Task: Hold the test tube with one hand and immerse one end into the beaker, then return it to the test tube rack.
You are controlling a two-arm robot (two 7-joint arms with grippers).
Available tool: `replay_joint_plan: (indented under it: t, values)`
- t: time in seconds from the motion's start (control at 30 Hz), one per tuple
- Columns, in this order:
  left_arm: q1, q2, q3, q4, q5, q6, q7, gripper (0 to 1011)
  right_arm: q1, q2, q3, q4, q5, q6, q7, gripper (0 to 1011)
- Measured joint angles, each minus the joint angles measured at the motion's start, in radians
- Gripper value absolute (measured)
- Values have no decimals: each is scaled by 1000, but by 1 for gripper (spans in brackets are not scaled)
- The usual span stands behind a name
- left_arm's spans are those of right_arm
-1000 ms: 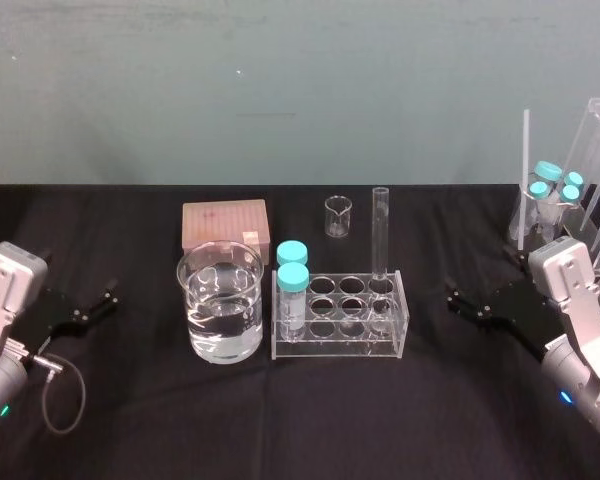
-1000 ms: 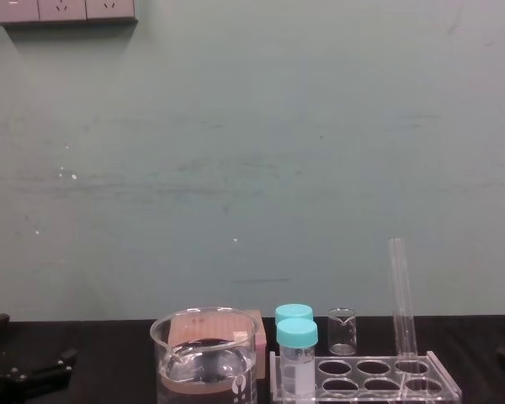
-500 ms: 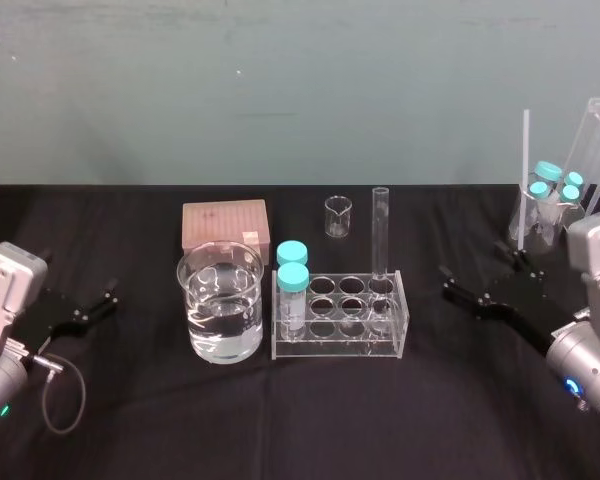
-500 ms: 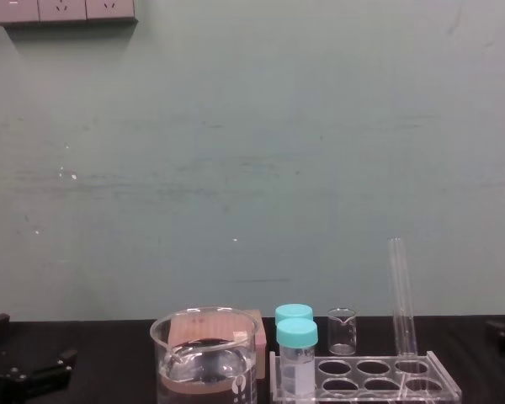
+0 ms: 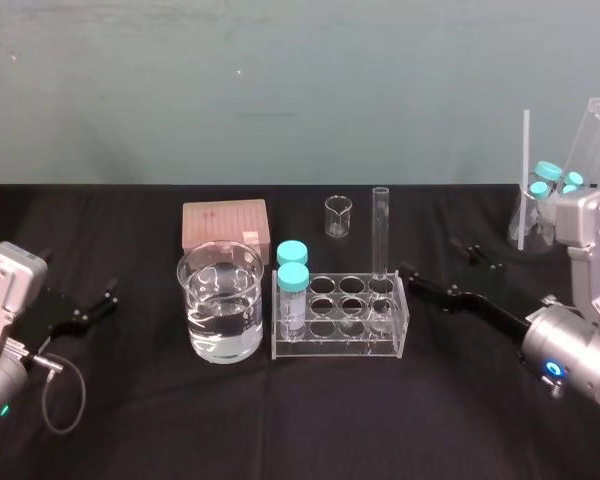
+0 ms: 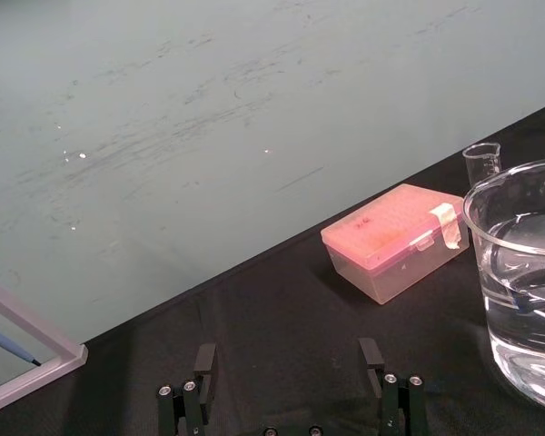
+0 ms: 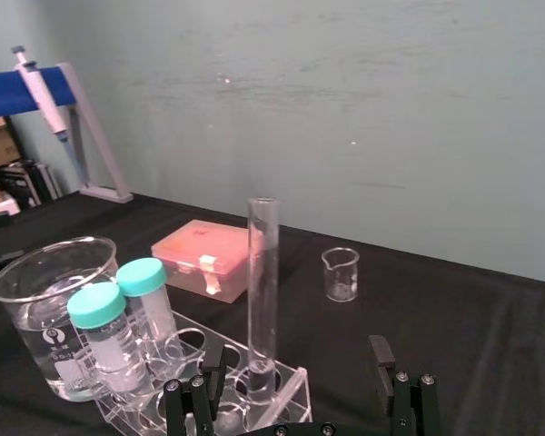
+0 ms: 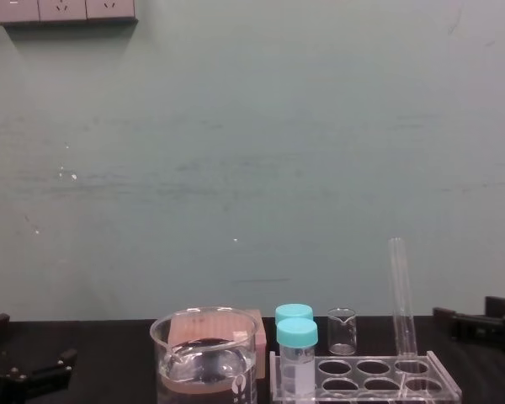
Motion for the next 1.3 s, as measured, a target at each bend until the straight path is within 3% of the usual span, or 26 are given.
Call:
replay_joint_plan:
  t: [0.27, 0.63, 0.9, 1.3]
  values:
    - [0, 0, 0, 0, 0, 0, 0, 1000, 72, -39, -30, 71, -52, 6, 41, 1000]
    - [0, 0, 0, 0, 0, 0, 0, 1000, 195, -126, -61, 219, -111, -17, 100, 1000]
    - [0, 0, 0, 0, 0, 0, 0, 1000, 233, -159, -63, 271, -130, -30, 128, 1000]
    - [0, 0, 0, 0, 0, 0, 0, 1000, 247, -178, -59, 297, -148, -28, 136, 1000]
